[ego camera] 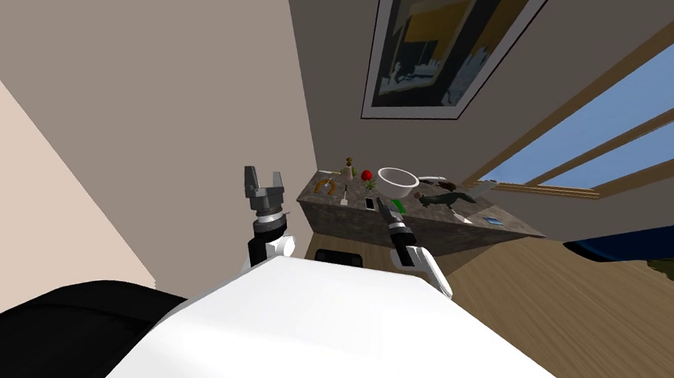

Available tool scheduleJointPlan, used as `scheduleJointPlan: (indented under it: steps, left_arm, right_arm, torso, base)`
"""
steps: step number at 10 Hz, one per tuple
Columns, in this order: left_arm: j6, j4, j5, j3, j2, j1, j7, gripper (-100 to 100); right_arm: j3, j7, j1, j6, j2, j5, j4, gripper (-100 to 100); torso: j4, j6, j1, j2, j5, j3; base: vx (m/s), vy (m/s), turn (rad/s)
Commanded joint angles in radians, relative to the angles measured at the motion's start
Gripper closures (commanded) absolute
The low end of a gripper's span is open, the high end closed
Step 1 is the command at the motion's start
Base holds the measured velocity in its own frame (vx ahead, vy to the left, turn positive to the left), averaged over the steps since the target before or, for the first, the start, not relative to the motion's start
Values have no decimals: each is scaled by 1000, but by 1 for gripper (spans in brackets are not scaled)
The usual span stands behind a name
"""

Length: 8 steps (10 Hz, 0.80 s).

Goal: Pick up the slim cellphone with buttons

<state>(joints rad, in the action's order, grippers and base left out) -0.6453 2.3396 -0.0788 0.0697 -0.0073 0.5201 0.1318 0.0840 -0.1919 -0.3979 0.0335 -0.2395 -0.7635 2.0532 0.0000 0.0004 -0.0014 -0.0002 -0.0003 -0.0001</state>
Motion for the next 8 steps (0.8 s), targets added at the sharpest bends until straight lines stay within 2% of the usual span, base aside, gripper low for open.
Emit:
scheduleJointPlan:
  steps: [1,2,3,5,6,7,8]
  left_arm:
    - [0,0,0,0,0,0,0,0]
    - [0,0,0,0,0,0,0,0]
    - [0,0,0,0,0,0,0,0]
    - [0,0,0,0,0,0,0,0]
    - [0,0,0,0,0,0,0,0]
    - [0,0,0,0,0,0,0,0]
    - [0,0,0,0,0,0,0,0]
  right_arm:
    - [13,-33,17,-46,-12,-50,-40,-100]
    - [13,-33,17,-46,-12,-79,-40,-100]
    - [25,-63,27,-80,-17,-109,-76,-100]
    - [25,-63,27,-80,-17,-146,-76,-100]
    - [36,-95,37,-115,-21,-185,-112,-100]
    - [36,-95,37,-115,-21,-211,-112,-100]
    - [48,-126,48,-151,-23,-244,-149,-100]
  torso:
    - [0,0,0,0,0,0]
    - [0,0,0,0,0,0]
    - [0,0,0,0,0,0]
    - [0,0,0,0,0,0]
    - [0,0,0,0,0,0]
    - [0,0,0,0,0,0]
    - [0,0,0,0,0,0]
  base:
    - [-5,-23,77]
    - [-5,-24,46]
    - [-4,-28,91]
    - [0,-20,19]
    - [-1,-19,96]
    - [-3,-21,48]
    - [-2,-24,79]
